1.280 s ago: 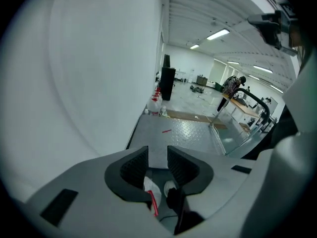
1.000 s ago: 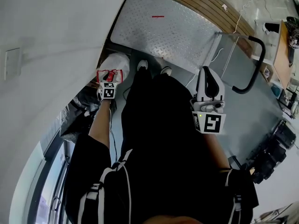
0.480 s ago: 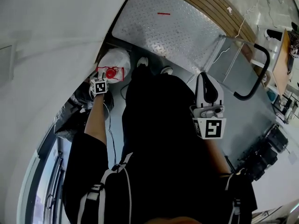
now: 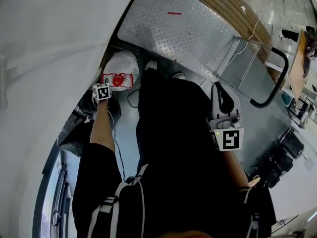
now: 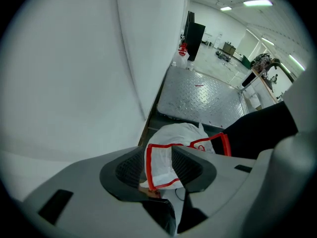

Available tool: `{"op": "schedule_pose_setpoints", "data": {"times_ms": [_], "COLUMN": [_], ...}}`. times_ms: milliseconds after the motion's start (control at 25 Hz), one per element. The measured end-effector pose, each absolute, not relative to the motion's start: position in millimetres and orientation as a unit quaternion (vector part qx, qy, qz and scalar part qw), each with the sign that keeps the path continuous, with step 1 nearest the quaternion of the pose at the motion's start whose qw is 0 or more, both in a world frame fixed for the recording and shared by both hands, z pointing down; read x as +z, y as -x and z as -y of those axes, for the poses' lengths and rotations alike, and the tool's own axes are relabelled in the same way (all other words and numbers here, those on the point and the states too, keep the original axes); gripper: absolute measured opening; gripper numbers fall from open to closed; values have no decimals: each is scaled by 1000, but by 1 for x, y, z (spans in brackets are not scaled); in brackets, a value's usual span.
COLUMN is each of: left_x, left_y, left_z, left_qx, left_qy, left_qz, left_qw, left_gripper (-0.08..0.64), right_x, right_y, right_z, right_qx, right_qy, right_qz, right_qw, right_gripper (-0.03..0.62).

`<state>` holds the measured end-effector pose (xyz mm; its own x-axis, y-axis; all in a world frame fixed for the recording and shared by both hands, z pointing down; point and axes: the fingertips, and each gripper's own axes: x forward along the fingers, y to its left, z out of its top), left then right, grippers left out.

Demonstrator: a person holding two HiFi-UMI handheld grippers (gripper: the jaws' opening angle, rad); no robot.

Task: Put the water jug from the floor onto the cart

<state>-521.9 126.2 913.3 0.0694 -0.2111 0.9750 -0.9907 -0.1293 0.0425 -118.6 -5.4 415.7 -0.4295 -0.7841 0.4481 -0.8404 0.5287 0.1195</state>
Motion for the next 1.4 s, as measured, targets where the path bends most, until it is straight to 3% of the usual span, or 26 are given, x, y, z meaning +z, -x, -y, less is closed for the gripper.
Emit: {"op": "schedule_pose_setpoints", "data": {"times_ms": [520, 1400], "left_x": [973, 1013], "left_y": [535, 540], "left_z": [-134, -148], "left_qx": [467, 521], "left_qy": [-572, -576], "left_qz": [514, 477], "left_qw": [436, 411], "left_gripper": [169, 167], "right_x": [446, 491], "right_y": [86, 93], "right_z": [-3, -18], "right_qx": [94, 130], "right_qy": [-517, -490], "right_qz": [821, 829], "right_qw": [224, 238], "right_gripper": [20, 20]}}
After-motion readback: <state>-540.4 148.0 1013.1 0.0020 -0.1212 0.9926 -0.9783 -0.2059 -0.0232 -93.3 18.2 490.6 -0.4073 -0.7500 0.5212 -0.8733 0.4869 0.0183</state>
